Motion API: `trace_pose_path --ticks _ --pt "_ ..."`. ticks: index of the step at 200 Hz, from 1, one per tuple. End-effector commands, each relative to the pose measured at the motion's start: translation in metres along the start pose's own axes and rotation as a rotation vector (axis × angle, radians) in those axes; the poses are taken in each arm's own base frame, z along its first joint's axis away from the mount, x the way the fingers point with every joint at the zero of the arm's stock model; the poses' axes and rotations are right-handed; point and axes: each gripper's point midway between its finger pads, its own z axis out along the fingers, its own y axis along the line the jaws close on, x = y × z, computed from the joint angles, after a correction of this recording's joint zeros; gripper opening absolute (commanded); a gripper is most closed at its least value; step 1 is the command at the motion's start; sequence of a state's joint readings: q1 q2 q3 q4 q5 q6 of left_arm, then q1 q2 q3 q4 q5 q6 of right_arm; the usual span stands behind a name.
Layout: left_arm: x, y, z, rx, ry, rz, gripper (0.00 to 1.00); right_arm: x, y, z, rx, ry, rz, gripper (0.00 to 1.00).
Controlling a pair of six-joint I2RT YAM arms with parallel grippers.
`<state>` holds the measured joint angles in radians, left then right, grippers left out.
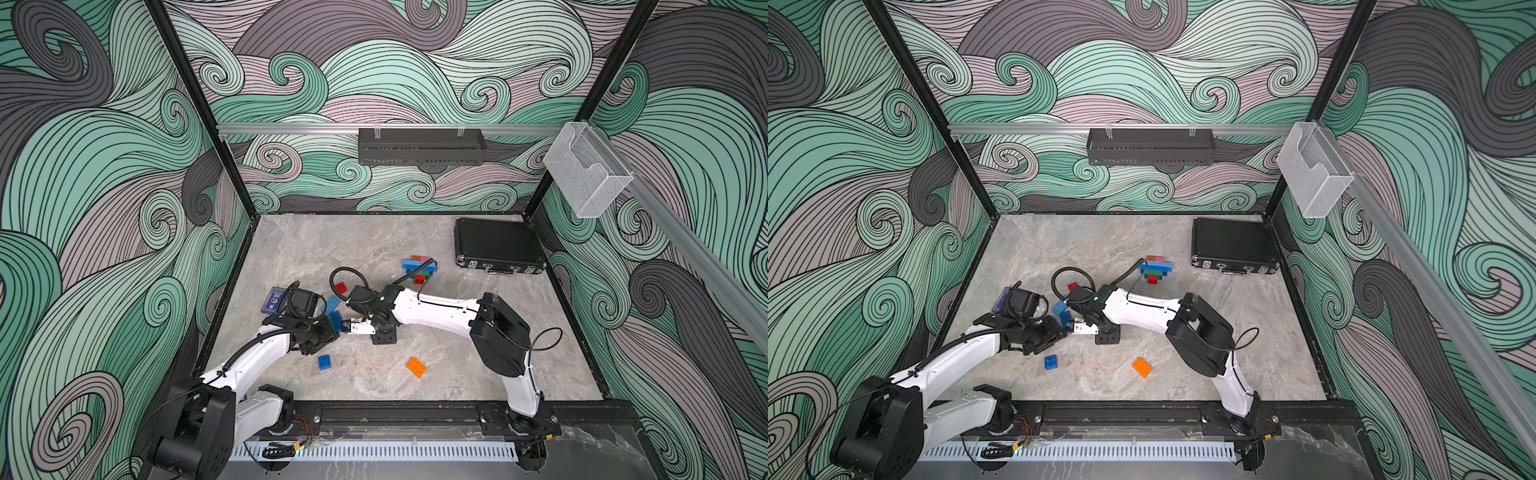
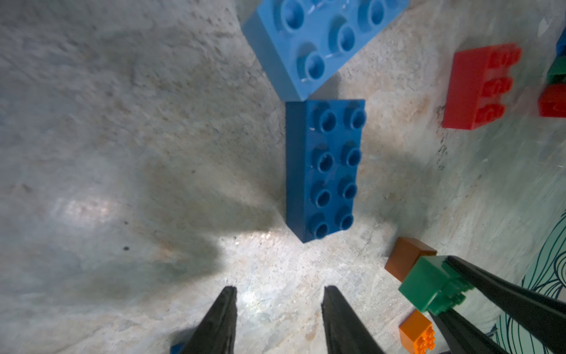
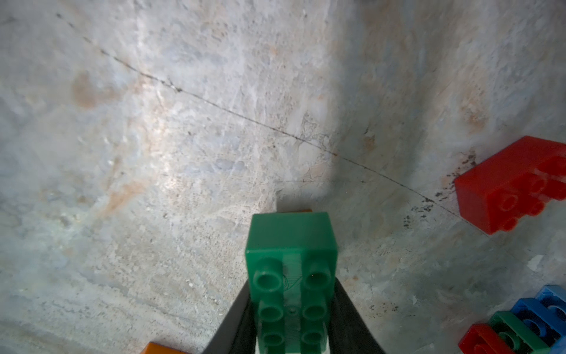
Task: Assemble a heart with lego
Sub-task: Assemble the lego brick with the lego brick, then pick up the lego brick from the center of the board.
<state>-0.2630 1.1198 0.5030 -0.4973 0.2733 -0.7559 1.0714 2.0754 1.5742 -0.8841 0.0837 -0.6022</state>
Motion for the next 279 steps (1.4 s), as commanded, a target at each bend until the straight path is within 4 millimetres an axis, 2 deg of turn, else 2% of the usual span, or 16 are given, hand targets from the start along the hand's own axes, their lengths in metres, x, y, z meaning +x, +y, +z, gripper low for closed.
trace_pose_path --ticks 1,18,36,61,73,128,157,204,208,209,210,214,241,263,279 --pt "0.002 0.005 -0.003 -0.012 0.0 -0.023 0.47 0.016 0.042 0.027 -0.233 0.089 -0.005 0.36" --pt "0.003 0.005 -0.004 -0.011 0.0 -0.021 0.47 0.018 0.05 0.029 -0.316 0.114 0.027 0.36" --pt "0.003 0.005 -0.005 -0.009 -0.004 -0.022 0.47 0.02 0.05 0.035 -0.325 0.131 0.043 0.37" --pt "0.003 0.005 -0.005 -0.007 -0.004 -0.023 0.47 0.027 0.034 0.043 -0.231 0.183 0.062 0.38" --pt "0.003 0.004 -0.004 -0.006 -0.003 -0.024 0.47 0.024 0.027 0.041 -0.189 0.162 0.072 0.4" --pt "0.0 0.002 -0.005 0.0 -0.008 -0.023 0.47 -0.001 0.007 -0.006 -0.127 -0.042 0.121 0.54" --pt "-0.001 0.002 -0.006 0.001 -0.015 -0.022 0.47 -0.002 0.0 -0.022 -0.097 -0.1 0.158 0.6" --pt "-0.005 -0.001 -0.011 0.001 -0.034 -0.013 0.48 0.0 -0.017 -0.065 -0.019 -0.25 0.274 0.71" --pt "-0.005 -0.001 -0.011 0.001 -0.035 -0.013 0.48 0.001 -0.018 -0.067 -0.006 -0.259 0.288 0.74" --pt "-0.005 -0.001 -0.011 0.001 -0.035 -0.013 0.48 0.001 -0.019 -0.068 -0.002 -0.261 0.291 0.87" --pt "-0.005 -0.001 -0.011 0.001 -0.036 -0.013 0.48 0.002 -0.02 -0.069 0.002 -0.262 0.295 0.93" --pt "-0.006 -0.002 -0.012 0.002 -0.037 -0.013 0.48 0.003 -0.022 -0.072 0.014 -0.269 0.31 0.99" --pt "-0.01 -0.005 -0.015 0.004 -0.049 -0.011 0.49 0.015 -0.034 -0.084 0.084 -0.322 0.434 0.99" --pt "-0.015 -0.008 -0.019 0.001 -0.065 -0.004 0.49 0.027 -0.058 -0.101 0.255 -0.399 0.6 0.99" --pt "-0.018 -0.01 -0.022 -0.003 -0.077 0.004 0.49 0.031 -0.056 -0.114 0.267 -0.472 0.643 0.99"
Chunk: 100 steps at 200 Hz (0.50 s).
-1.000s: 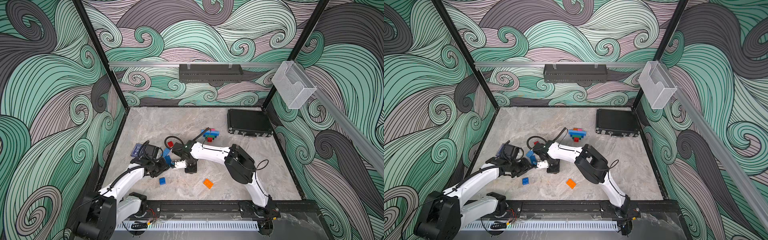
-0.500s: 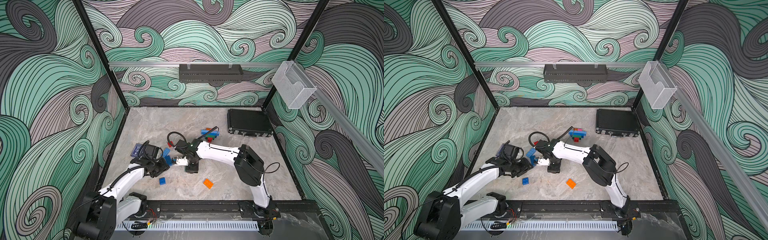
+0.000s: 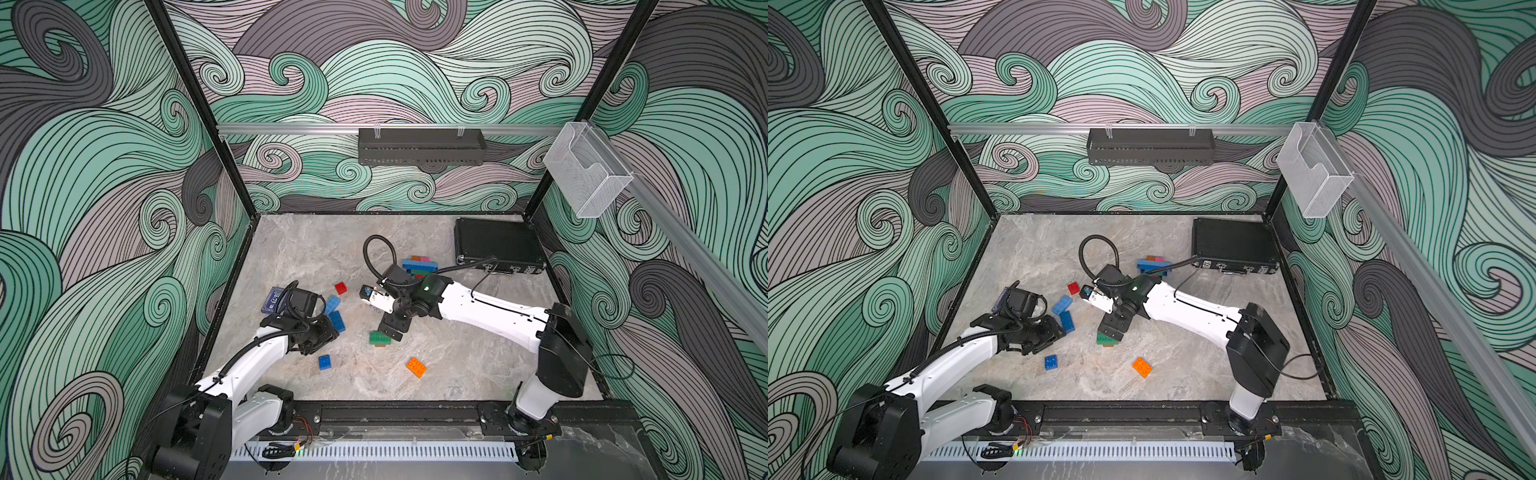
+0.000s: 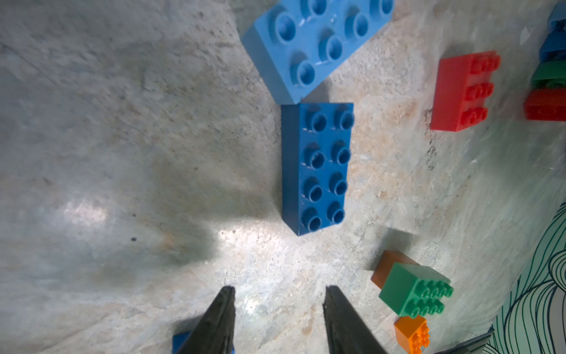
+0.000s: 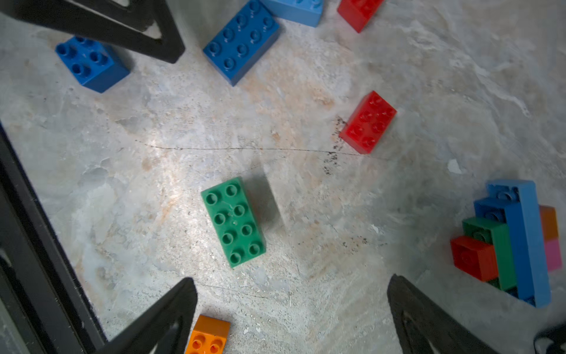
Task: Assemble a heart with lego
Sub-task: Pick up the lego brick from the center of the board.
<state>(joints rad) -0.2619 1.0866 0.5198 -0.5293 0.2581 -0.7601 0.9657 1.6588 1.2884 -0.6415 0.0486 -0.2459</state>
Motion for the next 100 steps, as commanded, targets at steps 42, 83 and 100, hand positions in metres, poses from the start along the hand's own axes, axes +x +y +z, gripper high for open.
trace_pose_path --ticks 42,83,100 --pt "-0.027 -0.017 -0.02 -0.004 -0.076 0.023 0.49 -0.005 -0.018 -0.026 -0.091 -0.219 0.325 0.98" --pt "-0.035 -0.028 -0.023 0.001 -0.069 0.041 0.49 0.004 -0.018 -0.011 -0.168 -0.203 0.408 0.91" --pt "-0.038 -0.031 -0.022 0.002 -0.065 0.047 0.5 0.006 -0.014 -0.007 -0.194 -0.219 0.412 0.92"
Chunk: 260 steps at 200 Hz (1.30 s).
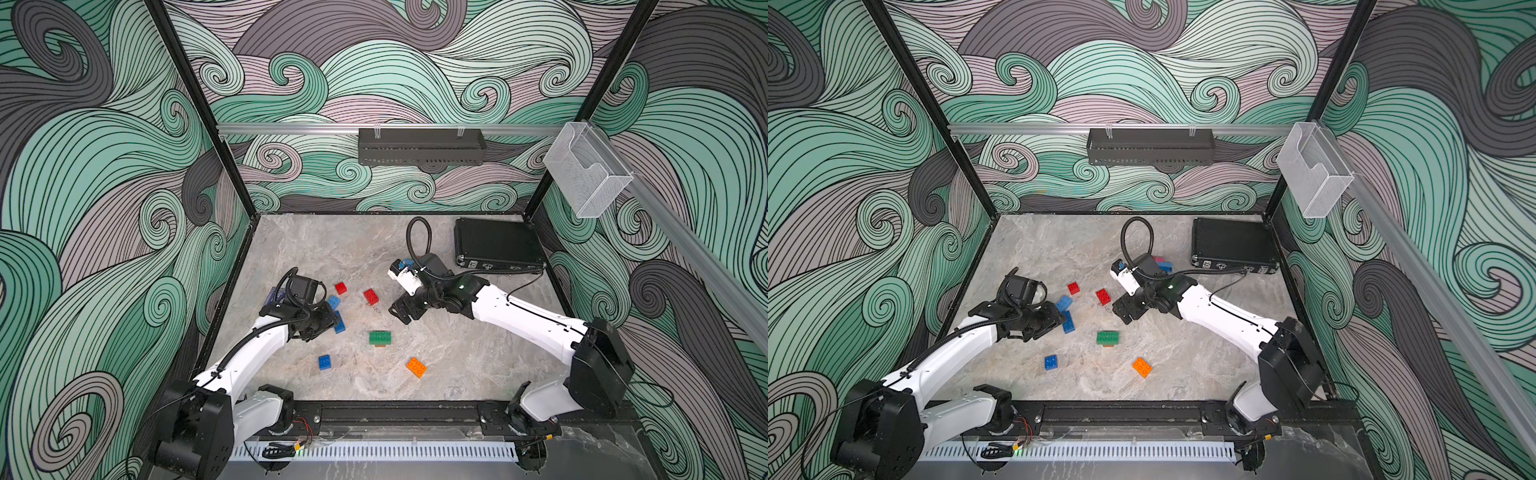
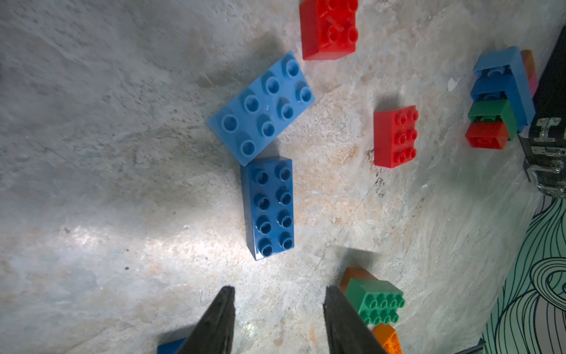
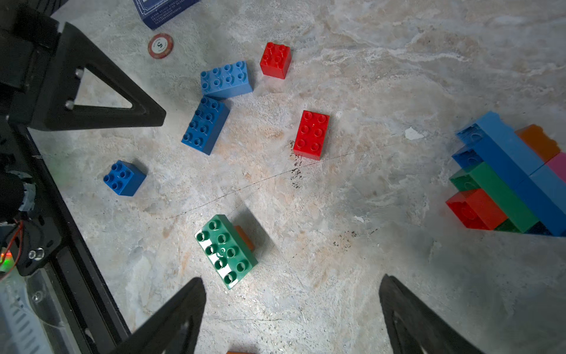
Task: Assemble a heart with lego
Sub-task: Pick up the lego brick from the center of the board.
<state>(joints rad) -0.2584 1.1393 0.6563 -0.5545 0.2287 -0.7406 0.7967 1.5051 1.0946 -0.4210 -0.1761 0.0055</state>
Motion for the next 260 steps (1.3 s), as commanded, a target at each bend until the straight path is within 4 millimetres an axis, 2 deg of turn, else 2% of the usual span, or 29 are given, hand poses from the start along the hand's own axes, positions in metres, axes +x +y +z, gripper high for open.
trace_pose_path --ticks 1,30,33,54,102,173,201,237,260 --pt "-0.007 -0.004 -0.004 -0.014 -0.002 0.016 0.5 0.008 0.013 0.01 -0.082 0.0 0.04 0.92" --pt "-0.01 -0.007 -0.003 -0.014 0.003 0.029 0.51 0.0 0.017 0.015 -0.113 -0.005 0.069 0.91" --pt "-0.011 -0.008 -0.003 -0.011 0.004 0.03 0.51 0.005 0.017 0.016 -0.113 0.018 0.077 0.91" --pt "-0.012 -0.009 0.0 -0.011 0.013 0.03 0.51 0.005 0.018 0.024 -0.123 0.048 0.097 0.89" --pt "-0.014 -0.01 0.004 -0.011 0.016 0.031 0.51 -0.009 -0.007 0.056 -0.001 0.101 0.16 0.75" --pt "-0.009 -0.012 0.012 0.022 0.039 0.025 0.5 -0.032 -0.035 0.112 0.134 0.176 0.181 0.75" --pt "-0.007 -0.012 0.014 0.027 0.048 0.022 0.5 -0.035 -0.036 0.131 0.161 0.212 0.159 0.72" --pt "-0.002 -0.008 0.016 0.028 0.054 0.015 0.5 -0.031 -0.04 0.149 0.246 0.261 0.131 0.69" --pt "0.001 -0.005 0.017 0.028 0.06 0.009 0.5 -0.03 -0.041 0.155 0.27 0.271 0.119 0.59"
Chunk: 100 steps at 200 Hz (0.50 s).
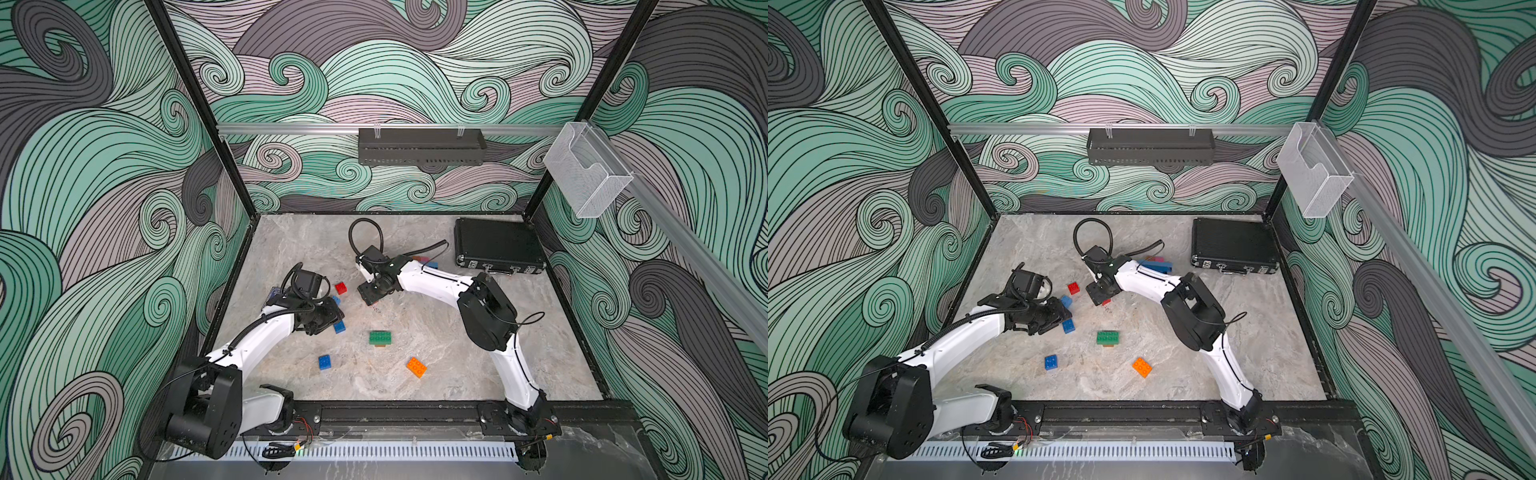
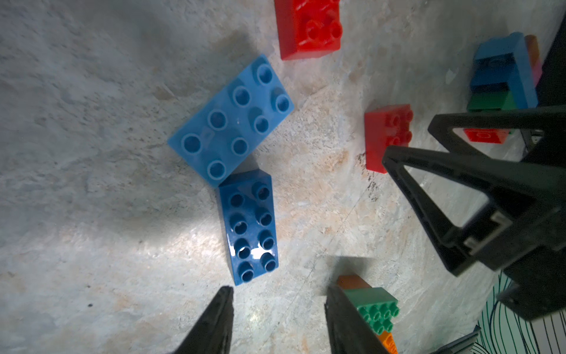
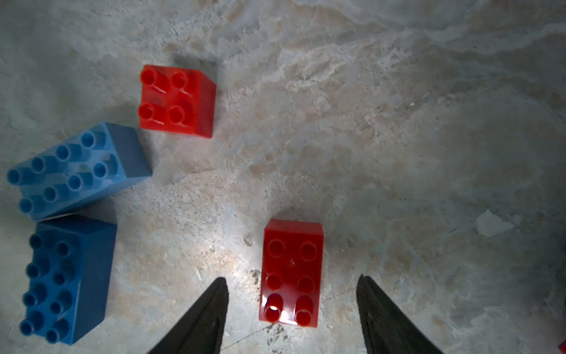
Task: Assemble a heart with lego
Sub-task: Pick up the lego brick from the center of the board.
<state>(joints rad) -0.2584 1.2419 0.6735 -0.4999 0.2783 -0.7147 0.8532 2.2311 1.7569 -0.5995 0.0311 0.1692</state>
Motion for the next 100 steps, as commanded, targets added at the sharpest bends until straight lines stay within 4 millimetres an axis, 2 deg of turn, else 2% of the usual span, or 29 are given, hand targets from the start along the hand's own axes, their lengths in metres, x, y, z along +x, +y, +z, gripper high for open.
trace_pose_path --ticks 1,33,59,80,100 --pt "0.002 0.001 0.0 0.011 0.005 -0.009 0.5 0.006 -0.008 0.003 0.076 0.038 -0.008 0.59" --pt "0.005 0.005 0.002 0.006 0.01 -0.014 0.5 0.008 -0.007 0.009 0.108 0.066 -0.046 0.5" --pt "0.007 0.005 0.003 0.011 0.017 -0.016 0.5 0.014 -0.006 0.008 0.112 0.08 -0.07 0.36" --pt "0.011 0.003 0.004 0.026 0.035 -0.011 0.5 0.018 -0.004 0.001 0.089 0.085 -0.107 0.32" --pt "0.014 -0.001 0.005 0.05 0.058 -0.005 0.5 0.024 0.003 -0.015 0.037 0.076 -0.16 0.28"
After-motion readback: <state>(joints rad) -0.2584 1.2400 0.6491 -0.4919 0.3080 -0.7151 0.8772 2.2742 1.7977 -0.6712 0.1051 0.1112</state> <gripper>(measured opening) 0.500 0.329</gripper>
